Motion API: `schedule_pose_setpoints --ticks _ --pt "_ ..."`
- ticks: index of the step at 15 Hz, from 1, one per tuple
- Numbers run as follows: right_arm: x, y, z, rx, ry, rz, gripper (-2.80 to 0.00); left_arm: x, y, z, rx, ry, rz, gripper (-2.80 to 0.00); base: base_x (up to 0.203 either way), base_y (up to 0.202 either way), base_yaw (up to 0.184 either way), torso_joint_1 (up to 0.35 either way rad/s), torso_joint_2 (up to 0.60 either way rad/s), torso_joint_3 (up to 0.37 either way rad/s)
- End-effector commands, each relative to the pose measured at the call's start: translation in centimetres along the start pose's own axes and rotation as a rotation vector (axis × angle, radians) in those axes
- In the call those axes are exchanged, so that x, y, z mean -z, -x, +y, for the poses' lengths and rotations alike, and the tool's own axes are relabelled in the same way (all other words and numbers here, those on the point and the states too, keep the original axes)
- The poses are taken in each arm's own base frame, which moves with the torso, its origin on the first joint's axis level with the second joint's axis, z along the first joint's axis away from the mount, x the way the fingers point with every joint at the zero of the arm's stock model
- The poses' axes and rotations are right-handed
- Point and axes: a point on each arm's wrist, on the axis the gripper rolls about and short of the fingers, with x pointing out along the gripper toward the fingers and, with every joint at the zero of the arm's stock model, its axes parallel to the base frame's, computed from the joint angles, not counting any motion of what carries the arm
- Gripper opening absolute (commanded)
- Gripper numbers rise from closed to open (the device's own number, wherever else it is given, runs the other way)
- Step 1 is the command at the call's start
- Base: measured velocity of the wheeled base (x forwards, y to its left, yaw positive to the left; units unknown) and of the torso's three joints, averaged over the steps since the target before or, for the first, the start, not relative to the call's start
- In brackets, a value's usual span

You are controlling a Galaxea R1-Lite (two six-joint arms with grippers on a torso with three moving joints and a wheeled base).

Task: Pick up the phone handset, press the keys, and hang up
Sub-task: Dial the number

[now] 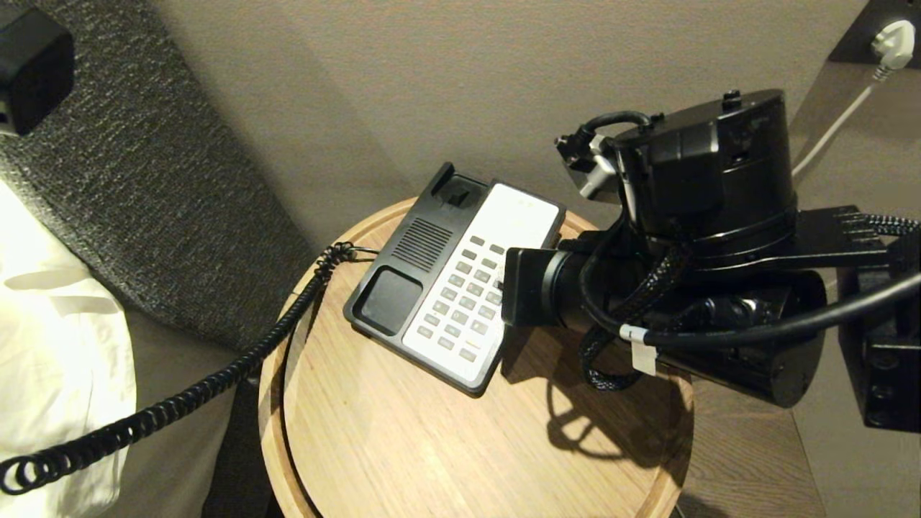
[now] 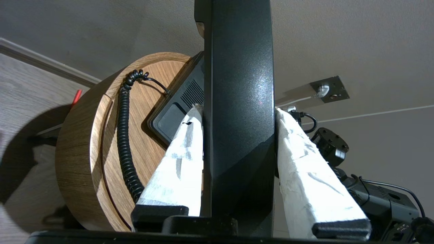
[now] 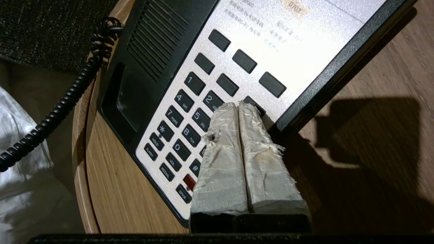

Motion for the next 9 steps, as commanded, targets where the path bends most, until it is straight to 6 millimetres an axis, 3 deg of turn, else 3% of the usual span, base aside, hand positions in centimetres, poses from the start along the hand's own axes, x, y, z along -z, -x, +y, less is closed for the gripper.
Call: schedule_pose_setpoints --ticks 1,9 --pt "0.26 0.3 0.11 -0.005 0.003 0.006 -2.8 0.02 -0.01 0.02 -0.003 0.005 -0.001 -2.8 0.0 0.0 0.0 0.0 0.0 0.0" --pt "0.56 0.03 0.21 -0.003 0.009 0.015 -2.8 0.0 0.09 0.02 0.0 0.005 -0.002 -2.8 0.0 0.0 0.0 0.0 0.0 0.0"
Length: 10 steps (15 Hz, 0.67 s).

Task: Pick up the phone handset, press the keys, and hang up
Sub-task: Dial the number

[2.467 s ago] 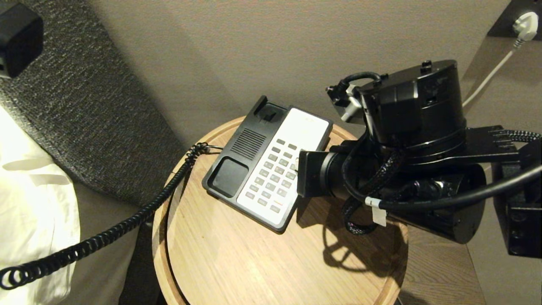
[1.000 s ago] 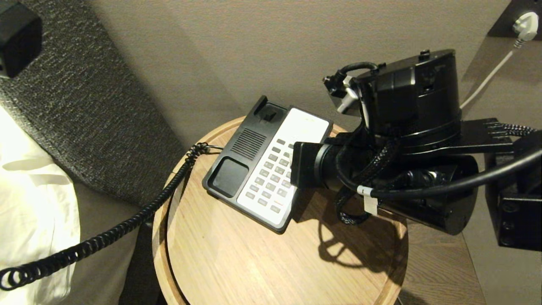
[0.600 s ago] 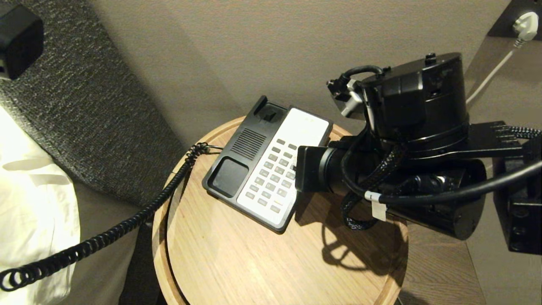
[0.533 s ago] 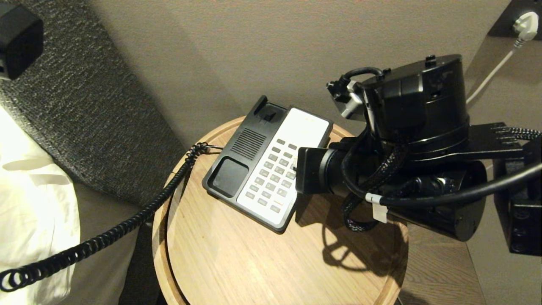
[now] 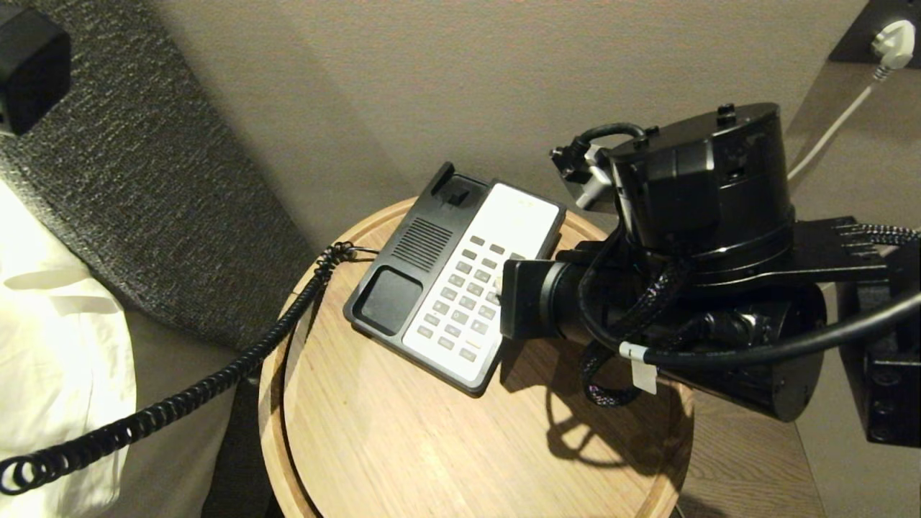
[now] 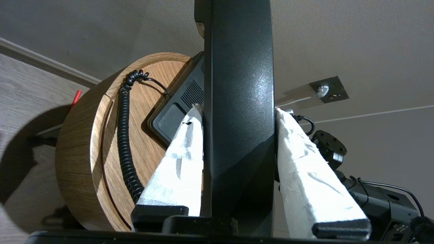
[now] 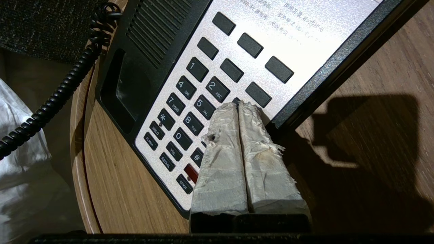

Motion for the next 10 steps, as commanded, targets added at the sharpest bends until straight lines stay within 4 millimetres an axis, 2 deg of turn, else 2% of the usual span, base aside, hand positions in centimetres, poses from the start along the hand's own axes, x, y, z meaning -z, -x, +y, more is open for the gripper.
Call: schedule_pose_setpoints --ticks 1,10 --pt "-0.01 -0.05 0.04 0.001 -0.003 -0.002 -2.8 0.01 0.0 0.01 -0.002 0.004 0.0 -2.8 0.0 0.0 0.0 0.0 0.0 0.0" --pt "-0.01 -0.12 0.01 0.004 -0.002 -0.002 -2.8 0.01 0.0 0.01 -0.002 0.004 0.001 -2.8 0.0 0.0 0.0 0.0 0.0 0.0"
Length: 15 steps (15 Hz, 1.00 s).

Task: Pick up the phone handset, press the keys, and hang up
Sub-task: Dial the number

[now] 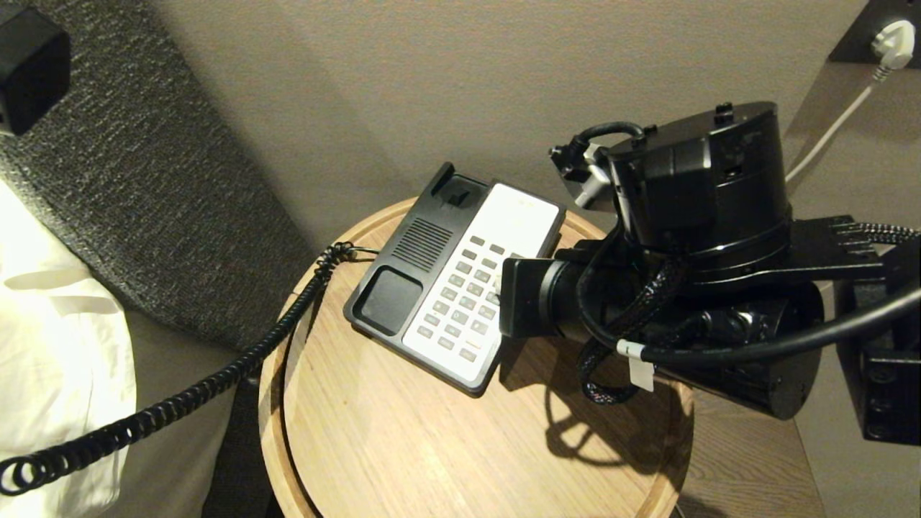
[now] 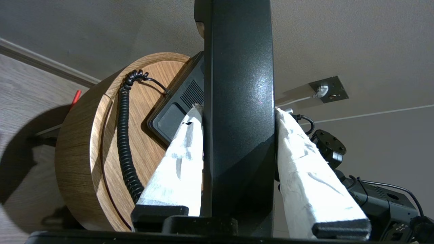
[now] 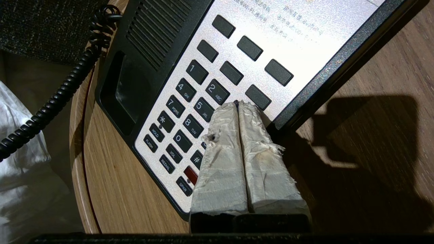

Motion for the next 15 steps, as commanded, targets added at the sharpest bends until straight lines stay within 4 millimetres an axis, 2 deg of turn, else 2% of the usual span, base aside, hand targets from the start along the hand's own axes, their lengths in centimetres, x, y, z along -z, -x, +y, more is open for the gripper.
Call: schedule_pose_setpoints --ticks 1,15 --pt "0.13 -0.09 -0.02 0.004 0.0 0.004 -2.8 0.01 -0.02 0.01 -0.002 0.004 0.001 -2.8 0.0 0.0 0.0 0.0 0.0 0.0" --pt "0.38 -0.48 -0.08 0.012 0.006 0.013 -2.8 0.02 0.06 0.04 -0.001 0.004 0.0 -2.8 0.0 0.0 0.0 0.0 0.0 0.0"
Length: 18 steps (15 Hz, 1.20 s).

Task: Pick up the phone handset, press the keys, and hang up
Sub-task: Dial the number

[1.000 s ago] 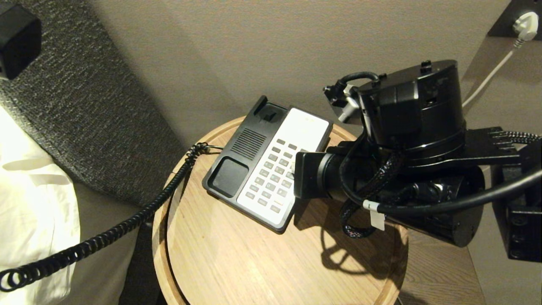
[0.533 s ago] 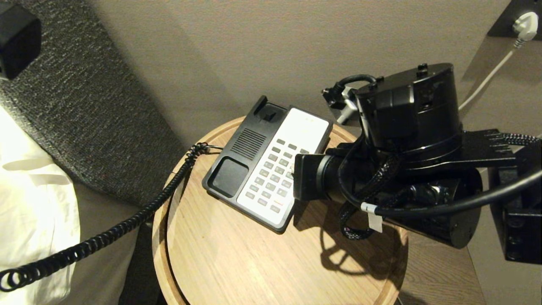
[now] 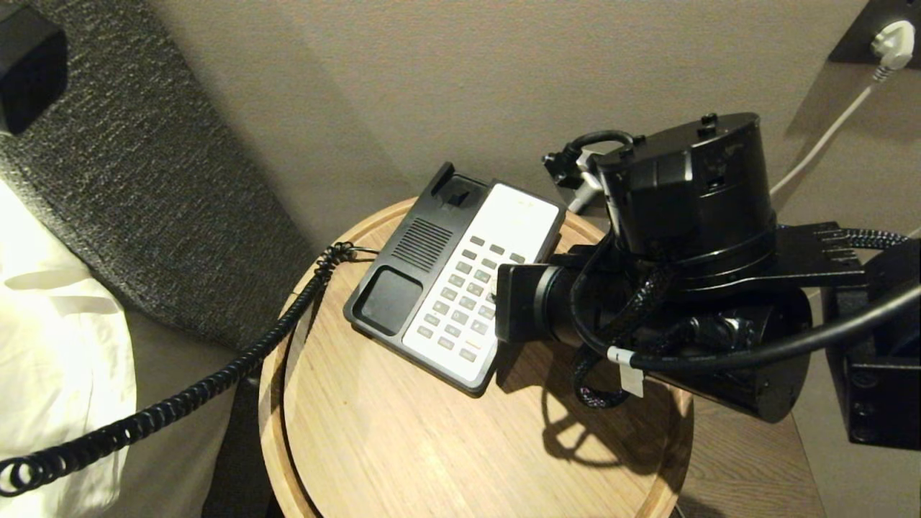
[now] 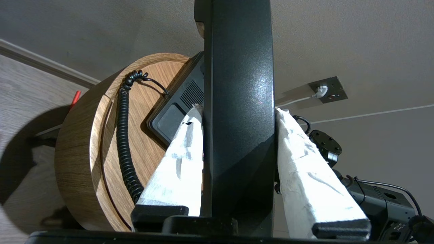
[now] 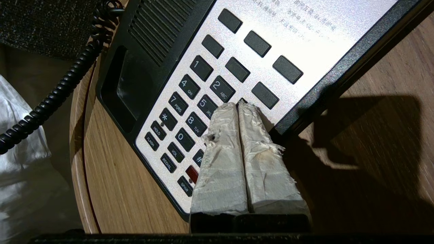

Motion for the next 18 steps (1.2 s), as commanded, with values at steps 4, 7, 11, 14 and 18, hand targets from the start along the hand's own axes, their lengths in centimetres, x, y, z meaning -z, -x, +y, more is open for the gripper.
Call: schedule_pose_setpoints --ticks 4,7,11,14,18 --pt "-0.2 0.3 0.0 -0.005 -0.009 -0.012 -2.8 0.1 -0.1 0.1 -0.006 0.003 0.005 -2.8 0.0 0.0 0.0 0.0 0.0 0.0" --pt "-1.0 0.7 0.3 -0.026 -0.029 -0.044 -2.8 0.2 -0.1 0.2 -0.007 0.005 0.006 -2.8 0.0 0.0 0.0 0.0 0.0 0.0" --pt "-1.0 1.4 0.5 -0.048 -0.033 -0.045 -2.8 0.2 0.0 0.2 -0.005 0.003 0.008 -2.8 0.0 0.0 0.0 0.0 0.0 0.0" --pt "0.2 1.7 0.8 -0.057 -0.04 -0.003 -2.8 0.2 0.0 0.2 -0.004 0.003 0.009 -2.8 0.0 0.0 0.0 0.0 0.0 0.0" --pt "1.0 1.6 1.0 -0.058 -0.022 0.026 -2.8 0.3 0.1 0.2 -0.003 0.003 0.009 -2.8 0.0 0.0 0.0 0.0 0.0 0.0"
